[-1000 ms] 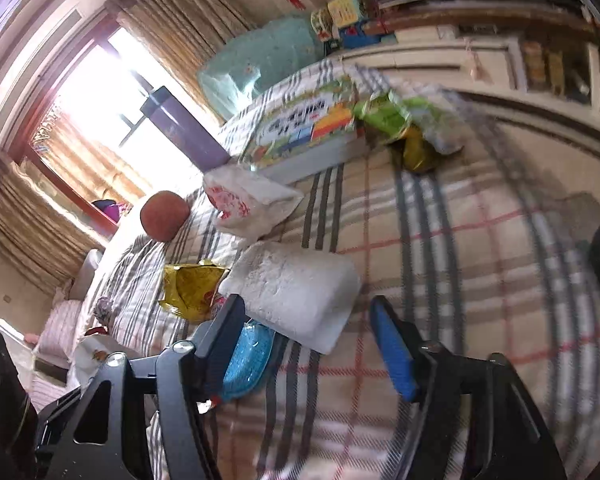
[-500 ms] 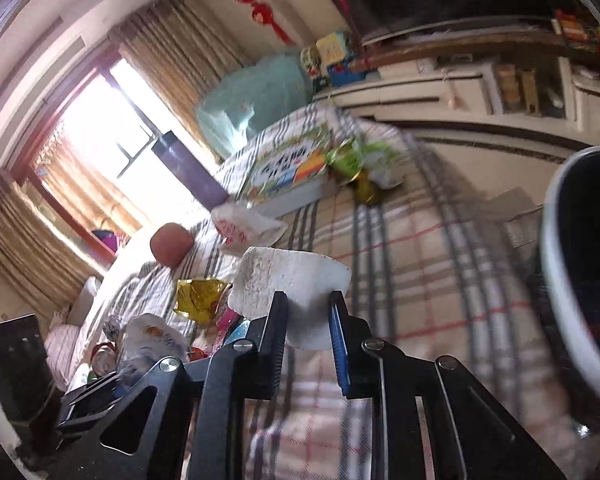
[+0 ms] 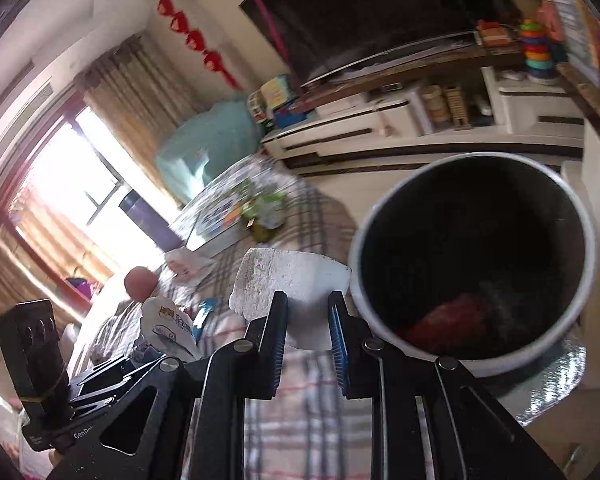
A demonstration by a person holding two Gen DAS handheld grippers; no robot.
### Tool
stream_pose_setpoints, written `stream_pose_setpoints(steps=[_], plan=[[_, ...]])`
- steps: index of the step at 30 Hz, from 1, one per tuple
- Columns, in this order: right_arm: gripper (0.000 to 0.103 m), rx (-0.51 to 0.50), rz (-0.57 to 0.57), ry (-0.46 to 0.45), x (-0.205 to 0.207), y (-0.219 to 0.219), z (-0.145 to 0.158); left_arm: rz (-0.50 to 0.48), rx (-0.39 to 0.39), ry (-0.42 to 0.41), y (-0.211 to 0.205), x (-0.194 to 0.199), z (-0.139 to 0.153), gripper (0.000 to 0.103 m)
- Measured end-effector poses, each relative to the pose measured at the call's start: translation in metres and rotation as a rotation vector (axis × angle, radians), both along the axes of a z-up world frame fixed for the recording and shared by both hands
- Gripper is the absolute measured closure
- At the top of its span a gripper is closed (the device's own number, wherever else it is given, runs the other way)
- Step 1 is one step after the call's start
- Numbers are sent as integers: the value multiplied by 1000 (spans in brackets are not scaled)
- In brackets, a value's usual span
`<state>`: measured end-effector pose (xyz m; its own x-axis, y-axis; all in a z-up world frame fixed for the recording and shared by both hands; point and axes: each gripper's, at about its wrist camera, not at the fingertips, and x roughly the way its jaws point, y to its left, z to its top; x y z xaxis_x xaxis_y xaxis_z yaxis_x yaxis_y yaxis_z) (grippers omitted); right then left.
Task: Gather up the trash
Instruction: 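Carry the wrapper and white block over the bin and open both grippers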
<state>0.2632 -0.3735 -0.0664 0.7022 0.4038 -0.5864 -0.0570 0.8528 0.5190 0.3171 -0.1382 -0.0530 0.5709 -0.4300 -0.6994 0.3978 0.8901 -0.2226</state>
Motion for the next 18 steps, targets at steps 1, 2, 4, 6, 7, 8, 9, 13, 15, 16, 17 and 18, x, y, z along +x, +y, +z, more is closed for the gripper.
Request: stream_pose_setpoints(steps=[1, 2, 4, 6, 7, 8, 9, 13, 15, 16, 17, 18], plan=[[82, -4, -11, -1, -2, -5, 0, -10, 3, -1, -5, 3, 0, 68], [82, -5, -22, -2, -4, -12, 0, -22, 7, -2, -11, 7, -1, 68], [82, -8, -47, -4, -9, -26, 0, -40, 14, -5, -20, 13, -2, 68], [82, -10, -72, -5, -12, -39, 0, -56, 19, -8, -28, 19, -1, 68], [82, -12, -81, -5, -13, -43, 0, -61, 22, -9, -31, 20, -1, 68], [82, -14, -90, -6, -14, -47, 0, -68, 25, -11, -35, 24, -2, 68], [82, -16, -100, -6, -14, -51, 0, -72, 28, -11, -41, 27, -2, 68], [82, -44, -139, -10, -17, -68, 2, -96, 38, -9, -64, 40, -4, 68], [82, -65, -158, -10, -16, -75, 1, -108, 42, -14, -73, 47, -4, 68], [82, -70, -165, -9, -16, -78, 1, -116, 44, -17, -78, 50, -3, 68], [82, -78, -173, -6, -16, -81, 1, -120, 45, -18, -83, 53, -3, 68], [82, -85, -180, -6, -17, -85, 1, -127, 48, -18, -89, 58, -3, 68]])
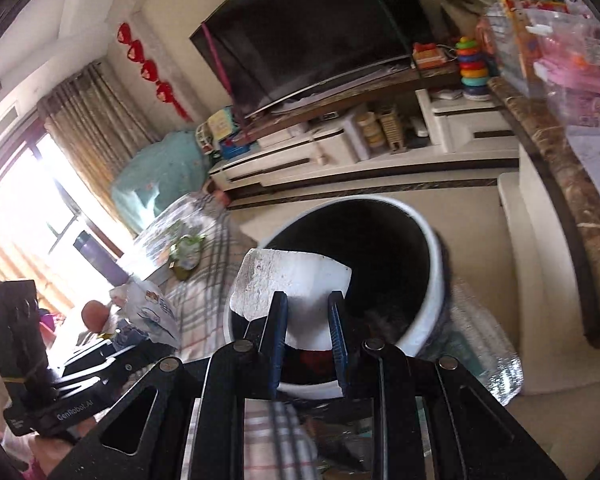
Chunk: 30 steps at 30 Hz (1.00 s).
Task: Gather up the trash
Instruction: 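Carry the wrapper and white block over the bin and open both grippers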
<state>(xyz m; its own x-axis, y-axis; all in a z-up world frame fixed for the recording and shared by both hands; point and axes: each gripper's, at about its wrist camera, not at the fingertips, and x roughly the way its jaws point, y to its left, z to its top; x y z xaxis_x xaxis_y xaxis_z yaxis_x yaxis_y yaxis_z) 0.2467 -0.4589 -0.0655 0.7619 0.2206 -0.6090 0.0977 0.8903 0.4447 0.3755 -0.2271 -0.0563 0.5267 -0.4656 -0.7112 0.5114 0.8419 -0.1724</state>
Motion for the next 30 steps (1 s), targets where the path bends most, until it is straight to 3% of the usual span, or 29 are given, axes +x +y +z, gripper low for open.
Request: stream_pose_setpoints(steps=[12, 19, 27, 30], plan=[[81, -50, -24, 32, 13, -23, -6, -38, 12, -2, -47, 30, -9, 65], [73, -40, -25, 53, 20, -28, -11, -26, 21, 11, -51, 34, -19, 44], [41, -14, -30, 24, 7, -22, -7, 38, -7, 51, -20, 16, -26, 36], [23, -16, -17, 2, 0, -11, -3, 71, -22, 67, 2, 2, -29, 34]])
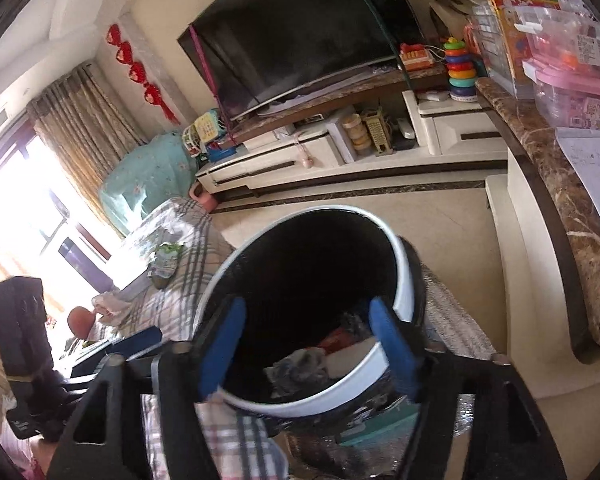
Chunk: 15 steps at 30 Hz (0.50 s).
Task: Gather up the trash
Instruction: 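Carry the wrapper and white block over the bin and open both grippers, then move both open grippers back toward the trash on the bed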
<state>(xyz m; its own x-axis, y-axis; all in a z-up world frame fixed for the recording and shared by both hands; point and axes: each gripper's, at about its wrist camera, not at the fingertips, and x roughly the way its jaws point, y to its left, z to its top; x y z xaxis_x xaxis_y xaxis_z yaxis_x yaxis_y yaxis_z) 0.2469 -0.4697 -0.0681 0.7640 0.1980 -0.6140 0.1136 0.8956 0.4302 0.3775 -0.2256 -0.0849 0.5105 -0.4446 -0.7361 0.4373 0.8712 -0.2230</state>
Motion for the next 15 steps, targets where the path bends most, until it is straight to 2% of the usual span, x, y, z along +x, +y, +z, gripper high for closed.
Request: stream_pose_setpoints(steps=[1, 3, 7, 15], plan=[[16, -3, 5, -6, -1, 3, 1, 17, -5, 8, 10, -6, -1, 34], [12, -9, 27, -20, -5, 17, 4, 40, -14, 17, 23, -15, -1, 34], [12, -11, 85, -15, -6, 43, 5, 98, -33, 21, 62, -38, 3, 34], [9, -18, 174, 3, -9, 99, 1, 202, -23, -23, 126, -87, 17, 31]])
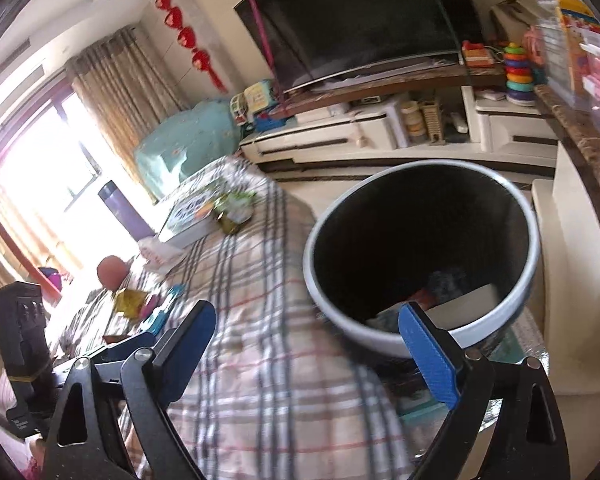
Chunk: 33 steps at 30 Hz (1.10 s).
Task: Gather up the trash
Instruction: 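Move both open grippers back toward the trash on the bed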
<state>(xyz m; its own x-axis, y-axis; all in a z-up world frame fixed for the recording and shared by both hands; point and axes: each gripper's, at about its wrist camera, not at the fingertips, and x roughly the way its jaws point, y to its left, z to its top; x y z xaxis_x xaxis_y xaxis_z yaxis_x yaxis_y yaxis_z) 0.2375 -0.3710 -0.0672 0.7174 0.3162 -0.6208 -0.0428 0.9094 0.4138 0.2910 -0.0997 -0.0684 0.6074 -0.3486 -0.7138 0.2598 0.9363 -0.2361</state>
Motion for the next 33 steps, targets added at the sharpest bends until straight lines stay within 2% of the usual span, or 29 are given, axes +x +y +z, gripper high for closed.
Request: stream_pose_setpoints(steps=[8, 12, 19, 29, 33], plan=[[9, 5, 70, 10, -4, 47, -9, 108, -1, -1, 54, -47, 1, 22], [9, -7, 92, -6, -7, 69, -12, 154, -21, 5, 75, -65, 3, 21], [9, 17, 142, 32, -5, 98, -20, 228, -32, -10, 103, -86, 11, 21], [9, 32, 209, 75, 7, 143, -30, 290, -27, 21, 135, -84, 8, 21], [9, 51, 232, 87, 16, 156, -33, 276, -15, 34, 139, -74, 6, 22]])
